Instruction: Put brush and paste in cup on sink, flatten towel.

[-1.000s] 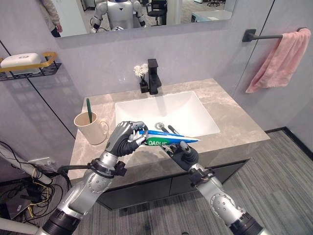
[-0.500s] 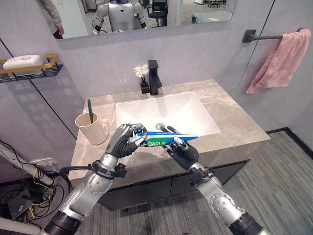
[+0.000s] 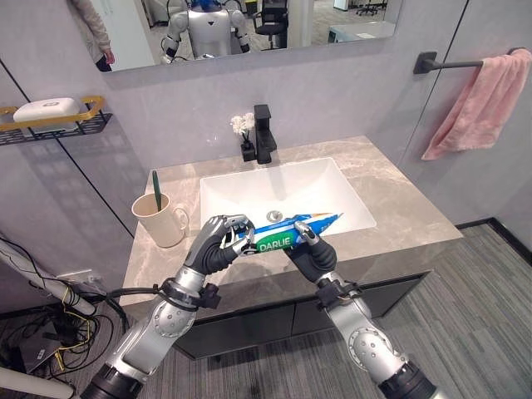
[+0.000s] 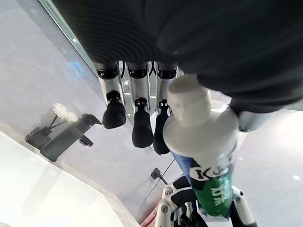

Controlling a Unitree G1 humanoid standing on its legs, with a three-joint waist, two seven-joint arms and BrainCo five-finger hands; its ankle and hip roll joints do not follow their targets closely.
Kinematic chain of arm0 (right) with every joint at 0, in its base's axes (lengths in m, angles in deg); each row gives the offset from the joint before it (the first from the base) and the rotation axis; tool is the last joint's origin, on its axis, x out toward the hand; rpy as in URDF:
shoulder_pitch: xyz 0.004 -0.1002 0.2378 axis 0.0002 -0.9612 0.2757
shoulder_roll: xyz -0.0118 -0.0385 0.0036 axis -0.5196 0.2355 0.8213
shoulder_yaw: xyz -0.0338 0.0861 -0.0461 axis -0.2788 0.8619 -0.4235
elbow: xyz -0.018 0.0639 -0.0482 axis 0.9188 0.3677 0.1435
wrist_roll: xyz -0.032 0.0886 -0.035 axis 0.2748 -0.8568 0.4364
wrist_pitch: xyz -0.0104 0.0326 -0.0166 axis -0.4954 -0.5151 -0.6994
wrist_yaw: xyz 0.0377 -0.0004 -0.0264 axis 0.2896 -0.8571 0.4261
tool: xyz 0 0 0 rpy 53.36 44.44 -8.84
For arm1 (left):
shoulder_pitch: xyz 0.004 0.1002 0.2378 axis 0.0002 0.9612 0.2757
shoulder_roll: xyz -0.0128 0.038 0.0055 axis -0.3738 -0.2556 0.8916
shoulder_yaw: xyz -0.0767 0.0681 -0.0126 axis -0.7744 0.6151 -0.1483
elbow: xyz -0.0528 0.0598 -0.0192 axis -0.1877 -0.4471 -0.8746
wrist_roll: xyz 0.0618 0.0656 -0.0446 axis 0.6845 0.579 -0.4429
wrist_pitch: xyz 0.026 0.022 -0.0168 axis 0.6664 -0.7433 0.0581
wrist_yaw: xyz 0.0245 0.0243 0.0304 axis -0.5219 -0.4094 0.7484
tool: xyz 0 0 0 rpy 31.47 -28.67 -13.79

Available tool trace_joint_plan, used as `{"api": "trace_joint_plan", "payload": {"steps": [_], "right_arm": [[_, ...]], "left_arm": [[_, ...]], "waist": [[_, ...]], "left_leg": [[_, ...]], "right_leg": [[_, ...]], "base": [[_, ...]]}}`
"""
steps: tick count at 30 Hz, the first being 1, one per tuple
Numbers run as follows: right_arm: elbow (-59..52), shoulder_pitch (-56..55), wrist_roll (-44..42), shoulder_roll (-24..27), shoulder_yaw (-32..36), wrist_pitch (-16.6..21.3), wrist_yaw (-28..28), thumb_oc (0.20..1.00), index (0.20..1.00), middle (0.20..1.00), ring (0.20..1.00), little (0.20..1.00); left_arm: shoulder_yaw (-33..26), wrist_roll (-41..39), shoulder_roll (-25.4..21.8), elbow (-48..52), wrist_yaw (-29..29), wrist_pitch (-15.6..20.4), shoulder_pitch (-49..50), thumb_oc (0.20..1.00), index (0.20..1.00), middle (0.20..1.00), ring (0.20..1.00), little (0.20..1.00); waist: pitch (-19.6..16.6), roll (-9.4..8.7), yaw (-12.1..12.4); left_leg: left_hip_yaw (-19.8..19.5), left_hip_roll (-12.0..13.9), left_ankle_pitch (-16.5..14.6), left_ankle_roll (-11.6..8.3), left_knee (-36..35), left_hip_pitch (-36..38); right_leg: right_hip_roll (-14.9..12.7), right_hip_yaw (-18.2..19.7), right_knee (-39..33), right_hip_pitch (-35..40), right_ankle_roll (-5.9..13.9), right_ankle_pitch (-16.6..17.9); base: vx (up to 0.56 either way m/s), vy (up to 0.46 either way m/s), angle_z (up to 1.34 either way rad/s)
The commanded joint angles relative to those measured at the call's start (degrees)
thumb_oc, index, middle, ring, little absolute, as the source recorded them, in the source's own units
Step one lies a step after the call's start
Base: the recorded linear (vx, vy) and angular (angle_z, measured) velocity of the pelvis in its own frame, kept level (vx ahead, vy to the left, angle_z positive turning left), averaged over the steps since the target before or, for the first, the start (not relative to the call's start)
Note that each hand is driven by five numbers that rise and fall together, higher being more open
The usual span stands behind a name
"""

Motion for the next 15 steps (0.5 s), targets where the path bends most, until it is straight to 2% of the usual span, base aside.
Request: {"api": "trace_joint_plan", "payload": {"steps": [1,2,11,15], "right_arm": [[-6.8,3.5,-3.0,-2.9,6.5,6.9,1.1,0.2,0.2,0.2,0.2,0.2],[-6.8,3.4,-2.7,-2.8,6.6,7.0,0.8,0.2,0.2,0.2,0.2,0.2],[-8.6,4.1,0.3,-2.4,10.0,9.4,-2.1,0.2,0.2,0.2,0.2,0.2],[-9.2,6.0,4.5,-1.9,14.4,11.6,-6.2,0.2,0.2,0.2,0.2,0.2]], "left_arm": [[-2.1,-3.2,-2.3,-2.4,0.7,-0.1,-2.8,0.667,0.667,0.667,0.667,0.667],[-2.1,-3.5,-2.3,-2.4,0.4,-0.2,-2.6,1.0,1.0,1.0,1.0,1.0],[-2.9,-7.4,-0.8,-5.1,0.0,-1.0,0.1,1.0,1.0,1.0,1.0,1.0],[-4.2,-9.4,0.0,-7.0,0.5,-1.5,2.5,1.0,1.0,1.0,1.0,1.0]], "waist": [[0.2,-3.82,0.0],[0.2,-3.83,0.0],[0.2,-3.8,0.2],[0.3,-4.03,0.6]], "left_leg": [[-2.6,-1.2,-8.5,0.48,1.2,2.0],[-2.6,-1.2,-8.4,0.48,1.1,2.0],[-2.8,-1.3,-8.7,0.54,1.0,2.2],[-3.1,-1.4,-8.1,0.59,1.0,1.7]], "right_leg": [[-2.6,-3.5,2.0,0.6,1.56,-6.1],[-2.6,-3.5,1.9,0.6,1.56,-6.0],[-2.6,-3.9,1.8,1.1,1.73,-6.4],[-2.7,-4.2,2.0,0.9,1.76,-6.0]], "base": [[0.0,0.0,0.0],[0.0,0.0,0.0],[0.0,0.0,0.0],[0.01,0.002,0.02]]}}
